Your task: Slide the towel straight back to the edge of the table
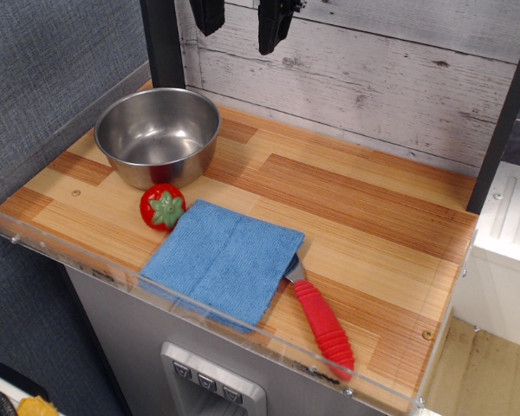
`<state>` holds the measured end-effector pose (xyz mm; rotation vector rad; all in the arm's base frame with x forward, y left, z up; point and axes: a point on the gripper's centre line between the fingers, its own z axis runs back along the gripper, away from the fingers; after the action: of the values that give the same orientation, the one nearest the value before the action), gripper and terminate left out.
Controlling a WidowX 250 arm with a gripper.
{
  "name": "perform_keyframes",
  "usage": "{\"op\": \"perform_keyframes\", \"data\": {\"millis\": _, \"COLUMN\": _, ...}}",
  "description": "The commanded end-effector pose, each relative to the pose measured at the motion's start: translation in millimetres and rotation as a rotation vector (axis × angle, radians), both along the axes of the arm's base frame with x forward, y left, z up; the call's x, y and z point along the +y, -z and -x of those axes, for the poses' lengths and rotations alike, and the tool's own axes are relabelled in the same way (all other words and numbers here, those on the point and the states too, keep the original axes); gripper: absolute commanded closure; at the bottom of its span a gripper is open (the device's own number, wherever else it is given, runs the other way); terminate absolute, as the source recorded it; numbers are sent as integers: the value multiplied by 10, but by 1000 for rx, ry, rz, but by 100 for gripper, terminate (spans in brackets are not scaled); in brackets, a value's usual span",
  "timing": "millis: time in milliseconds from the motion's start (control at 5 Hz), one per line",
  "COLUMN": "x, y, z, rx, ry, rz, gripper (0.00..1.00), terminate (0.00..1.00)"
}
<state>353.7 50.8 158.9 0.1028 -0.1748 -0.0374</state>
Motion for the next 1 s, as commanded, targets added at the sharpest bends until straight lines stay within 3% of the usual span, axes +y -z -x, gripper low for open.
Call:
{"op": "perform_keyframes", "data": {"millis": 0, "x": 0, "y": 0, "z": 0, "rx": 0, "ry": 0, "rz": 0, "gripper": 0, "terminate": 0}}
{"op": "perform_keyframes", "data": {"millis": 600, "x": 104, "y": -201, "z": 936, "rx": -2, "ry": -30, "rz": -92, "gripper": 0, "terminate": 0}}
{"op": "perform_keyframes", "data": {"millis": 800, "x": 123, "y": -98, "z": 1136, "rx": -28, "ry": -39, "rz": -103, "gripper": 0, "terminate": 0}}
